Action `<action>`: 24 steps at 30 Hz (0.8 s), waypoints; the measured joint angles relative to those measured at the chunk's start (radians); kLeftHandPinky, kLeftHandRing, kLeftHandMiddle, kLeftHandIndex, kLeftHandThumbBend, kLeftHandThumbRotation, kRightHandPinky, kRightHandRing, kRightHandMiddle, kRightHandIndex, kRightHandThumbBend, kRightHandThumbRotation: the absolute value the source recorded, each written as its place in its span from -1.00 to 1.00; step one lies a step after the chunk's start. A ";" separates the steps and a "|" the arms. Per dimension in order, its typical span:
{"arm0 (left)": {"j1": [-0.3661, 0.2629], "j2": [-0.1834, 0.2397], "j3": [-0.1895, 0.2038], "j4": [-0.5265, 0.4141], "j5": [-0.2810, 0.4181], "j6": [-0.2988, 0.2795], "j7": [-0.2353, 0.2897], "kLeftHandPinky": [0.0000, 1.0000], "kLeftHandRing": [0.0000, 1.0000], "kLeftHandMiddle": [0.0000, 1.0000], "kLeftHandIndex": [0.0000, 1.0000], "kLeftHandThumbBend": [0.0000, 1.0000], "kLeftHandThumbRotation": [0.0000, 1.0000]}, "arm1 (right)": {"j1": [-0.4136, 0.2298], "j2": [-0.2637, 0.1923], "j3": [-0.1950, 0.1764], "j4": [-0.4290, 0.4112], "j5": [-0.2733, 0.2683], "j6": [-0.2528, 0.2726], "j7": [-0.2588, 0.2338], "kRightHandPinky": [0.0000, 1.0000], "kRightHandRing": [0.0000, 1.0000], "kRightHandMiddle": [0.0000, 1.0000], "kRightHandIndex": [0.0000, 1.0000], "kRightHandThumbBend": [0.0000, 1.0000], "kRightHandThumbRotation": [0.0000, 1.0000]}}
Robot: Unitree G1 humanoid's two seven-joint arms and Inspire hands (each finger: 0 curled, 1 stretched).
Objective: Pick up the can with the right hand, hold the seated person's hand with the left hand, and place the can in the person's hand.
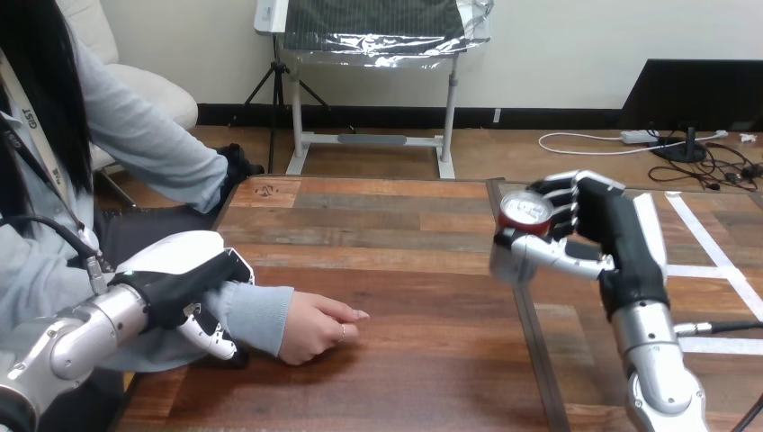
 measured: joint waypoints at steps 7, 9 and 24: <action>0.010 0.000 0.000 -0.007 -0.008 -0.005 0.000 -0.53 -0.42 -0.31 -0.28 0.53 -1.00 | 0.002 0.016 0.006 0.016 -0.008 0.002 0.006 -0.24 -0.13 0.02 0.07 0.54 -1.00; 0.013 0.000 0.000 -0.010 -0.009 -0.007 0.000 -0.53 -0.42 -0.31 -0.28 0.54 -1.00 | 0.003 0.020 0.010 0.017 -0.017 0.002 0.006 -0.24 -0.13 0.02 0.07 0.55 -1.00; 0.029 -0.001 0.005 -0.048 -0.044 -0.008 -0.016 -0.53 -0.41 -0.29 -0.26 0.56 -1.00 | 0.014 0.057 0.032 0.018 -0.035 0.002 0.025 -0.26 -0.15 0.00 0.07 0.54 -1.00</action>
